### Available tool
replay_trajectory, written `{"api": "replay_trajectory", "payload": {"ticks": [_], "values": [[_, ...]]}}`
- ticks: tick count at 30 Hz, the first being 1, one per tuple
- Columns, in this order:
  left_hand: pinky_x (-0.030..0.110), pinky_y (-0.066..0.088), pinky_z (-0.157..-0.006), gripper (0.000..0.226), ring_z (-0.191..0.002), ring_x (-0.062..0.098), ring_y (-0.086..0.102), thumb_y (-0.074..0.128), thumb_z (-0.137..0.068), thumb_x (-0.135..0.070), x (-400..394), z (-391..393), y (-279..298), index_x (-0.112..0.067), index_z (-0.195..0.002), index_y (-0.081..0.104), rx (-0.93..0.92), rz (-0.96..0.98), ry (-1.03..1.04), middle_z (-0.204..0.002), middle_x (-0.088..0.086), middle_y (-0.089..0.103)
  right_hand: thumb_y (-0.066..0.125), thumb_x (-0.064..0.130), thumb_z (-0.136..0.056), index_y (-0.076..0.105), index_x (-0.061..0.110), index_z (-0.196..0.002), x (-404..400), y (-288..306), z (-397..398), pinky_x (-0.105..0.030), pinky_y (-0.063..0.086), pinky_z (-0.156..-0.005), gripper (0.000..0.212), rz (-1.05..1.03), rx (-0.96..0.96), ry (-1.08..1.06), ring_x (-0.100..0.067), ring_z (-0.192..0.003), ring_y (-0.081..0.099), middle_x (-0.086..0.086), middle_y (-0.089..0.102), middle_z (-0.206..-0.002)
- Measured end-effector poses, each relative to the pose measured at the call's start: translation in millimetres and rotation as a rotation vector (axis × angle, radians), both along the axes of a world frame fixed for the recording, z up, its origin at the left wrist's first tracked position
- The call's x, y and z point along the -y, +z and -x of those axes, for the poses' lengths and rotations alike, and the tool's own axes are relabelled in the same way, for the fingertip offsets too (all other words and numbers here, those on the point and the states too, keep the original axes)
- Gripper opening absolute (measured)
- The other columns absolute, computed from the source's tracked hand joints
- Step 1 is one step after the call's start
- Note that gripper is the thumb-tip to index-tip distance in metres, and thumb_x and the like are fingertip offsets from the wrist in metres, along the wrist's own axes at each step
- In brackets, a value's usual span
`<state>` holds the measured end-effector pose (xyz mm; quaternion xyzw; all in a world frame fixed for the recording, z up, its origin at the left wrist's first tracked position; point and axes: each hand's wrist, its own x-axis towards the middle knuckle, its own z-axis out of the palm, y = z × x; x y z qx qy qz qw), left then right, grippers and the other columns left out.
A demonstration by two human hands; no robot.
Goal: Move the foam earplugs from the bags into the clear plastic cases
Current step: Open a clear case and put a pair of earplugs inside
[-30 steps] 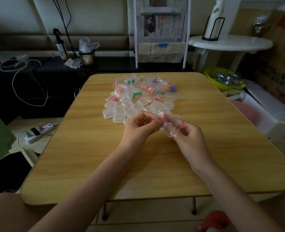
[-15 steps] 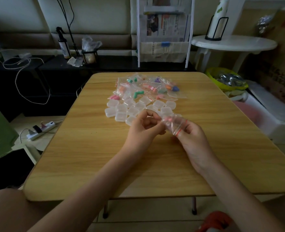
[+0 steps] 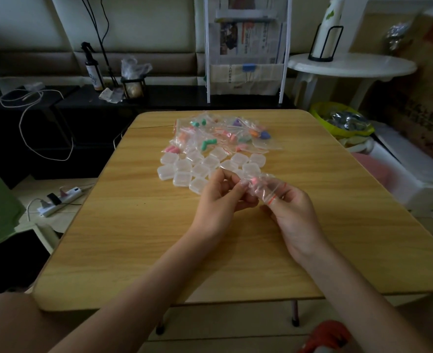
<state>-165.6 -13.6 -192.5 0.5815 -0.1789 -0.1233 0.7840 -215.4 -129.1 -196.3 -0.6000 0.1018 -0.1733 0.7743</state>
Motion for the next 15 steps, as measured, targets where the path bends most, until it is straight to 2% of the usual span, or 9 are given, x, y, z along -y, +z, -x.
{"api": "replay_trajectory", "payload": {"ticks": [2,6,9,11,13,15], "values": [[0.027,0.056,-0.065,0.013,-0.062,0.013,0.062,0.052,-0.092,0.000,-0.4,0.2,0.7,-0.005,-0.084,0.045,-0.004,0.009,-0.014,-0.071,0.007,0.061,0.074,0.025,-0.074,0.071,0.005,-0.097,1.2,-1.7,-0.2,-0.027,0.052,-0.079,0.030,0.025,-0.004,-0.011,-0.013,-0.087,0.066,-0.011,0.072,-0.094],[0.028,0.057,-0.063,0.013,-0.059,0.013,0.061,0.050,-0.093,0.001,-1.0,-0.1,2.3,-0.006,-0.083,0.045,-0.026,0.039,-0.007,-0.064,0.002,0.062,0.067,0.016,-0.086,0.067,0.005,-0.097,1.0,-3.2,-0.5,-0.019,0.046,-0.073,0.016,0.142,0.032,0.014,-0.005,-0.082,0.063,-0.003,0.071,-0.089],[0.026,0.055,-0.060,0.013,-0.060,0.012,0.062,0.049,-0.094,0.000,-2.6,-1.7,3.0,-0.007,-0.084,0.044,-0.043,0.023,0.016,-0.065,0.003,0.061,0.066,0.020,-0.088,0.066,0.012,-0.094,-2.2,-6.1,-0.4,-0.025,0.052,-0.077,0.010,0.404,0.078,-0.020,-0.007,-0.086,0.065,0.003,0.071,-0.088],[0.025,0.054,-0.059,0.014,-0.061,0.010,0.062,0.052,-0.092,0.001,-5.0,-1.6,3.7,-0.008,-0.085,0.044,0.029,-0.028,0.046,-0.070,0.005,0.059,0.066,0.021,-0.089,0.067,0.016,-0.101,-2.4,-9.6,0.9,-0.026,0.052,-0.079,0.013,0.551,0.075,-0.053,-0.006,-0.091,0.065,0.004,0.070,-0.094],[0.026,0.055,-0.060,0.015,-0.065,0.013,0.061,0.055,-0.090,0.003,-6.5,-1.5,4.0,-0.009,-0.088,0.046,0.155,-0.114,0.095,-0.076,0.006,0.057,0.066,0.015,-0.089,0.067,0.023,-0.103,-1.6,-9.7,3.2,-0.016,0.050,-0.075,0.016,0.584,0.072,-0.040,0.003,-0.091,0.063,0.009,0.069,-0.097],[0.035,0.056,-0.064,0.019,-0.070,0.018,0.059,0.057,-0.088,0.005,-7.0,-2.5,2.8,-0.012,-0.089,0.048,0.262,-0.204,0.148,-0.078,0.003,0.056,0.067,0.006,-0.087,0.064,0.031,-0.102,-1.2,-8.9,4.3,-0.009,0.046,-0.071,0.030,0.590,0.055,-0.011,0.010,-0.091,0.061,0.016,0.067,-0.098]]}}
